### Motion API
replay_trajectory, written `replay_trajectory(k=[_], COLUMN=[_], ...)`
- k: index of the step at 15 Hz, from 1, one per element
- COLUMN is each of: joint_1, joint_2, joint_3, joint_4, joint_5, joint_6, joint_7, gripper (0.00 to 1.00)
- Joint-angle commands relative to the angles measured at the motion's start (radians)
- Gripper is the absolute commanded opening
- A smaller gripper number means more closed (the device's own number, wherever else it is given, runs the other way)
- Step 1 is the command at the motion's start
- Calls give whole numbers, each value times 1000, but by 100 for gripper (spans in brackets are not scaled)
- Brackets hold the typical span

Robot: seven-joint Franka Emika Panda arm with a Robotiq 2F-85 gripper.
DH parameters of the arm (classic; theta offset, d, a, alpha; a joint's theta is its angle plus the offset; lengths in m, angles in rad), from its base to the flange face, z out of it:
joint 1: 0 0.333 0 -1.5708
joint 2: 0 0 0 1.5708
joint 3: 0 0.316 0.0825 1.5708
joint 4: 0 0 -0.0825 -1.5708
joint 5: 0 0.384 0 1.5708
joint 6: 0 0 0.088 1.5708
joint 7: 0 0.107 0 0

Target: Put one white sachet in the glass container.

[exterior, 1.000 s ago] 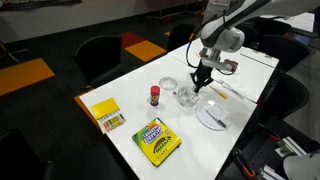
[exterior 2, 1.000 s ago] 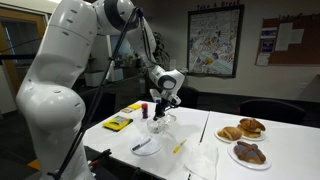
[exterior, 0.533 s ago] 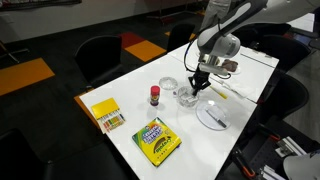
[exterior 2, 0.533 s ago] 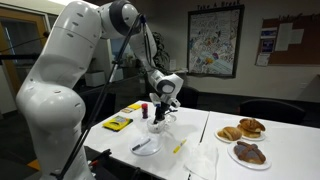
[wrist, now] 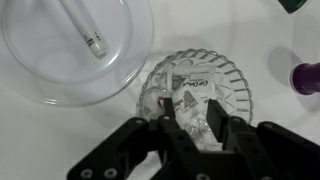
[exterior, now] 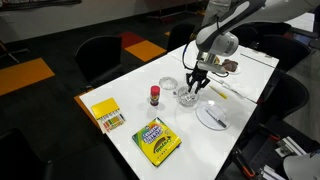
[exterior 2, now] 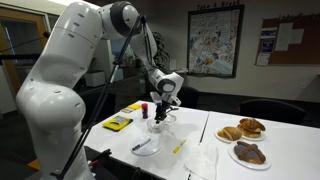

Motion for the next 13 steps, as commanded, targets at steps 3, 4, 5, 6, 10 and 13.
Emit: replay_trajectory(k=[3,4,5,6,10,13], joint_1=[15,24,33,39,57,64], joint_2=[-67,-79,-92,-103,-143,-163], joint_3=[7,3,-1,-2,-5,-3], joint_4=[9,10,10,13,16,12], joint_5=[-75,-106,-139,-170,-262,-304], joint_6=[-31,-40,-49,-64,-101,-109], joint_7=[-22,-13,-7,-5,7,13], gripper=[85,91,98,100,100,100])
